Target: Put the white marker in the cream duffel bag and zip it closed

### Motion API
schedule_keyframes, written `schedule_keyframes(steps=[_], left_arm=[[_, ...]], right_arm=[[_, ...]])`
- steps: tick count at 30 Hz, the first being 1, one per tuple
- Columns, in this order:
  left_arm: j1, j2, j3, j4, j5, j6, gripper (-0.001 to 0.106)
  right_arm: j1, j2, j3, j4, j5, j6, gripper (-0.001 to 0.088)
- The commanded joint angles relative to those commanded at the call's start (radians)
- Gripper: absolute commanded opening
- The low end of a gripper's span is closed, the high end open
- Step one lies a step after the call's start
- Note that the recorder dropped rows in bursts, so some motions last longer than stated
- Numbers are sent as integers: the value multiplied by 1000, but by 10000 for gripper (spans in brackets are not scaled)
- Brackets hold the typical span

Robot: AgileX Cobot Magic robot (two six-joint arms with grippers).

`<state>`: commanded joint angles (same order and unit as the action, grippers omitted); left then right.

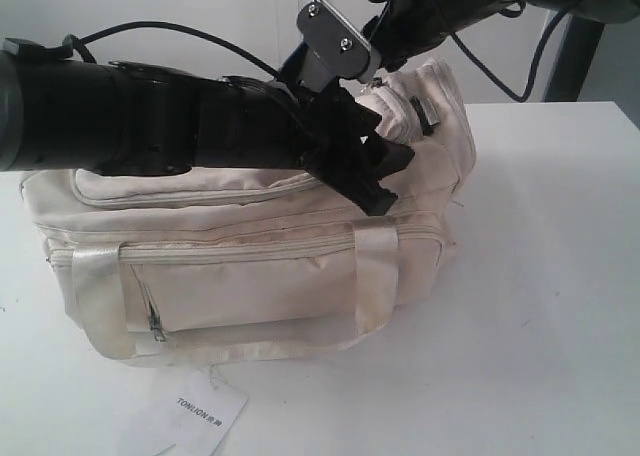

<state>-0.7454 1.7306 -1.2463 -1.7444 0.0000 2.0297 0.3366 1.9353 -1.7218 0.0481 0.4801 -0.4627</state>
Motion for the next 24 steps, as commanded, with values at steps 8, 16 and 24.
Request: schedule_keyframes(steps=[8,16,24], left_arm=[[0,-75,0,0,-5,-42,691],[0,-146,0,0,-92,-83,632],[6,-195,0,0,-395,16,47]], right_arm=[[-29,-53,-12,5,78,136,651],[-174,-55,-107,221,330,157,589],[-294,-55,-107,244,422,123,279]])
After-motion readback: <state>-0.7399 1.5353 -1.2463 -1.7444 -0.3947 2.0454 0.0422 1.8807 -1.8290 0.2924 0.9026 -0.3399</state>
